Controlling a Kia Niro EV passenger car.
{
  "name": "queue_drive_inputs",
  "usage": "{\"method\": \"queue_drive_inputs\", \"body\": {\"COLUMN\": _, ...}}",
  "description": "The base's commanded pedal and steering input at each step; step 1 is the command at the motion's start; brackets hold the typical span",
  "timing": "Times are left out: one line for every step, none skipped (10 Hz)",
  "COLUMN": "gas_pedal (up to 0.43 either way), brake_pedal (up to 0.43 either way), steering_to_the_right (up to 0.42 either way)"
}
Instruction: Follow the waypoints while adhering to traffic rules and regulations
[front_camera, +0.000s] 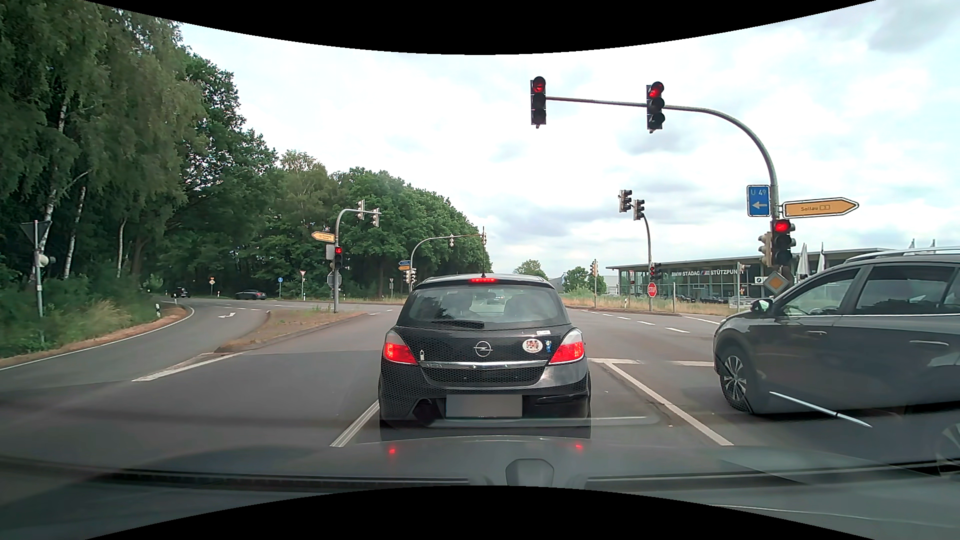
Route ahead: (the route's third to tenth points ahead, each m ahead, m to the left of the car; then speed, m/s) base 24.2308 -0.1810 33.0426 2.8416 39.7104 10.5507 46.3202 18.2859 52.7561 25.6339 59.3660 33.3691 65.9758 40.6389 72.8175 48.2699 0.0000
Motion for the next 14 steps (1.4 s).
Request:
{"method": "queue_drive_inputs", "body": {"gas_pedal": 0.000, "brake_pedal": 0.262, "steering_to_the_right": -0.004}}
{"method": "queue_drive_inputs", "body": {"gas_pedal": 0.000, "brake_pedal": 0.268, "steering_to_the_right": -0.004}}
{"method": "queue_drive_inputs", "body": {"gas_pedal": 0.000, "brake_pedal": 0.268, "steering_to_the_right": -0.004}}
{"method": "queue_drive_inputs", "body": {"gas_pedal": 0.000, "brake_pedal": 0.268, "steering_to_the_right": -0.004}}
{"method": "queue_drive_inputs", "body": {"gas_pedal": 0.000, "brake_pedal": 0.268, "steering_to_the_right": -0.004}}
{"method": "queue_drive_inputs", "body": {"gas_pedal": 0.000, "brake_pedal": 0.268, "steering_to_the_right": -0.004}}
{"method": "queue_drive_inputs", "body": {"gas_pedal": 0.000, "brake_pedal": 0.268, "steering_to_the_right": -0.004}}
{"method": "queue_drive_inputs", "body": {"gas_pedal": 0.000, "brake_pedal": 0.268, "steering_to_the_right": -0.004}}
{"method": "queue_drive_inputs", "body": {"gas_pedal": 0.000, "brake_pedal": 0.268, "steering_to_the_right": -0.004}}
{"method": "queue_drive_inputs", "body": {"gas_pedal": 0.000, "brake_pedal": 0.268, "steering_to_the_right": -0.004}}
{"method": "queue_drive_inputs", "body": {"gas_pedal": 0.000, "brake_pedal": 0.268, "steering_to_the_right": -0.004}}
{"method": "queue_drive_inputs", "body": {"gas_pedal": 0.000, "brake_pedal": 0.268, "steering_to_the_right": -0.004}}
{"method": "queue_drive_inputs", "body": {"gas_pedal": 0.000, "brake_pedal": 0.268, "steering_to_the_right": -0.004}}
{"method": "queue_drive_inputs", "body": {"gas_pedal": 0.000, "brake_pedal": 0.268, "steering_to_the_right": -0.004}}
